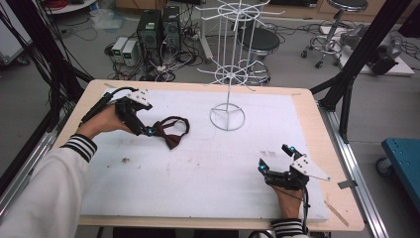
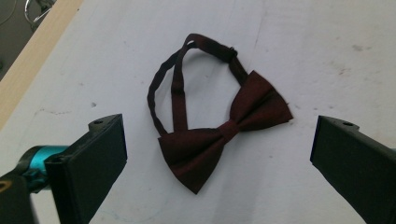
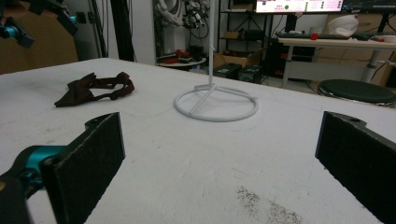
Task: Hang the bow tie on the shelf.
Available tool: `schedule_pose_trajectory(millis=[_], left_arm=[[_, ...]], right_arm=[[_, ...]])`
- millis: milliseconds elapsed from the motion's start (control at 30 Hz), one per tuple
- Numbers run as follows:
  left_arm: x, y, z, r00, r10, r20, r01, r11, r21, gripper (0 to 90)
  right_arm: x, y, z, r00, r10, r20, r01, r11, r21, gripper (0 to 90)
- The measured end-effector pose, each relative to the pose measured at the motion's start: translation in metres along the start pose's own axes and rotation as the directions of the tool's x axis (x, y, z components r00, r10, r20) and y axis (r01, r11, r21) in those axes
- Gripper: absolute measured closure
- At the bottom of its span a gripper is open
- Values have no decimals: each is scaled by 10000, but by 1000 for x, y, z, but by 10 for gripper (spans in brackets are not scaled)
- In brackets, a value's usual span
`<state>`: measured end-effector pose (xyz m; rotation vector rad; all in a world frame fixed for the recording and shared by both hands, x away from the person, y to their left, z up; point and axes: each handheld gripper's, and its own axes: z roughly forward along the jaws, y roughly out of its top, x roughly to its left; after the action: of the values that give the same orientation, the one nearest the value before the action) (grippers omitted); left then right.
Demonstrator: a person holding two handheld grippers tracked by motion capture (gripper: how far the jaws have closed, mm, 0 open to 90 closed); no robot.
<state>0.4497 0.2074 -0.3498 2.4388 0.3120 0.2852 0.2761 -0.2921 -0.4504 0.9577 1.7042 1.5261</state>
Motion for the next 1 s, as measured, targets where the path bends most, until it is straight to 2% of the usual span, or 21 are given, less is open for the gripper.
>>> schedule_pose_trajectory(millis=[100, 133, 167, 233, 267, 367, 533, 567, 900, 1000], left_arm=[[3, 0, 8, 10000, -14, 71, 13, 9999, 109, 42], [4, -2, 11, 9999, -17, 118, 15, 9998, 222, 42], [7, -5, 16, 9999, 9, 111, -15, 9985, 545, 42], [9, -6, 17, 9999, -3, 106, -4, 9977, 678, 42], [11, -8, 21, 9998, -177, 79, 170, 9971, 741, 42], [12, -9, 25, 9998, -186, 54, 181, 9968, 784, 42], [13, -11, 35, 9999, -133, 1, 132, 9945, 1041, 42], [13, -12, 40, 10000, 39, -75, -29, 9915, 1302, 42], [15, -17, 59, 9998, 60, 215, -94, 9871, 1599, 48], [16, -18, 62, 9995, 140, 286, -186, 9856, 1683, 104]], right_arm=[[0, 0, 0, 10000, 18, -15, -18, 10000, -5, 7], [0, 0, 0, 10000, 44, -1, -44, 10000, 11, 7], [0, 0, 0, 10000, 30, -17, -30, 10000, -3, 7], [0, 0, 0, 10000, 48, -8, -48, 10000, 10, 6], [0, 0, 0, 10000, 57, -10, -57, 10000, 8, 7], [0, 0, 0, 10000, 75, -8, -75, 10000, 6, 7], [0, 0, 0, 10000, 91, -19, -91, 10000, 0, 7], [0, 0, 0, 10000, 92, -16, -92, 10000, 11, 7], [0, 0, 0, 10000, 84, -15, -84, 10000, 1, 7], [0, 0, 0, 10000, 92, -16, -92, 10000, -24, 7]])
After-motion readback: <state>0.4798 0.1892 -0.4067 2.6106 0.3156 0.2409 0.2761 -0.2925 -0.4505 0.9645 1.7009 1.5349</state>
